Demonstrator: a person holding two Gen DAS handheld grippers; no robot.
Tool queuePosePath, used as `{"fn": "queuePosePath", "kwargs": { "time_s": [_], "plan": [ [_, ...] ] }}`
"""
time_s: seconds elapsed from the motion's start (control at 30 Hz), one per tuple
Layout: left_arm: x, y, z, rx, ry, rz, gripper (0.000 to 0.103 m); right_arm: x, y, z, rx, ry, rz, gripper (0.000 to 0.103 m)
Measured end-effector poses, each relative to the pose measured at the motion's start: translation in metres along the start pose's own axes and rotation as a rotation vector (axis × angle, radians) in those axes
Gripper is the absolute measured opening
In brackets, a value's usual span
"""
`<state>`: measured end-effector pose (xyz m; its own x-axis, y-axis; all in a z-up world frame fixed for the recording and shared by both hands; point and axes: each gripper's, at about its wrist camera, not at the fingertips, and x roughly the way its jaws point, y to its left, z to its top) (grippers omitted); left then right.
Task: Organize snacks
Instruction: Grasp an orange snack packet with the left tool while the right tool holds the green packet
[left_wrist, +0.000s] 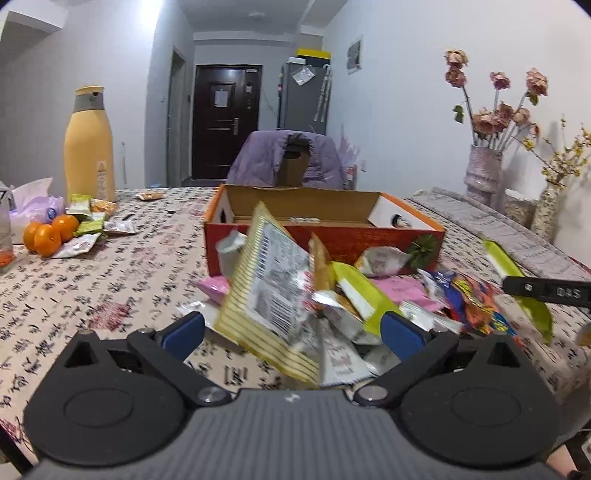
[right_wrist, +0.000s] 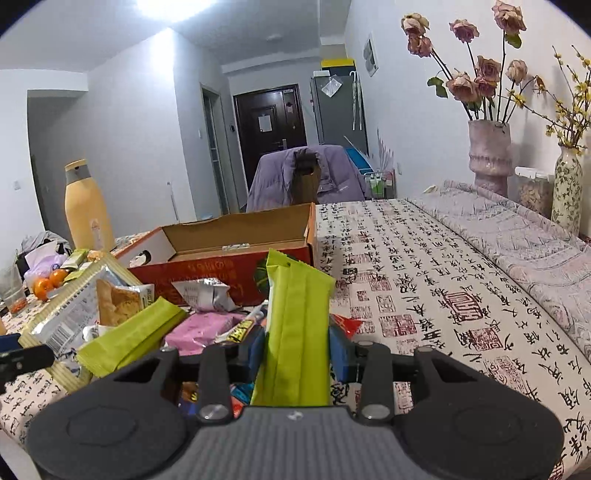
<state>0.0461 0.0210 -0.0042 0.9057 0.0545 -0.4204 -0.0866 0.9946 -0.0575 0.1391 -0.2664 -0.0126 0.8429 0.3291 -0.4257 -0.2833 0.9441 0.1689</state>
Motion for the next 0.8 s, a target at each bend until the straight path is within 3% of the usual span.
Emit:
{"fn": "queuePosePath", "kwargs": {
  "time_s": [0.17, 0.23, 0.3, 0.43, 0.6, 0.8],
  "plan": [
    [0.015, 0.008, 0.007, -0.016, 0.005, 0.036, 0.102, 0.004, 0.004, -0.002, 0.006, 0.003, 0.007, 0.036],
    [0.02, 0.01, 0.008, -0.023, 0.011, 0.035, 0.096, 0.005, 0.006, -0.003, 0.005, 0.007, 0.008, 0.036],
    [0.027, 0.012, 0.01, -0.033, 0.022, 0.027, 0.08, 0.007, 0.008, -0.005, 0.002, 0.01, 0.007, 0.037],
    [0.039, 0.016, 0.011, -0.064, 0.045, 0.003, 0.062, 0.009, 0.01, -0.006, 0.001, 0.012, 0.007, 0.037],
    [0.047, 0.019, 0.009, -0.081, 0.068, -0.042, 0.032, 0.011, 0.01, -0.007, 0.005, 0.019, 0.008, 0.037],
    [0.042, 0.011, 0.006, -0.047, 0.054, -0.084, 0.014, 0.013, 0.012, -0.009, 0.012, 0.03, 0.011, 0.037]
  ]
}}
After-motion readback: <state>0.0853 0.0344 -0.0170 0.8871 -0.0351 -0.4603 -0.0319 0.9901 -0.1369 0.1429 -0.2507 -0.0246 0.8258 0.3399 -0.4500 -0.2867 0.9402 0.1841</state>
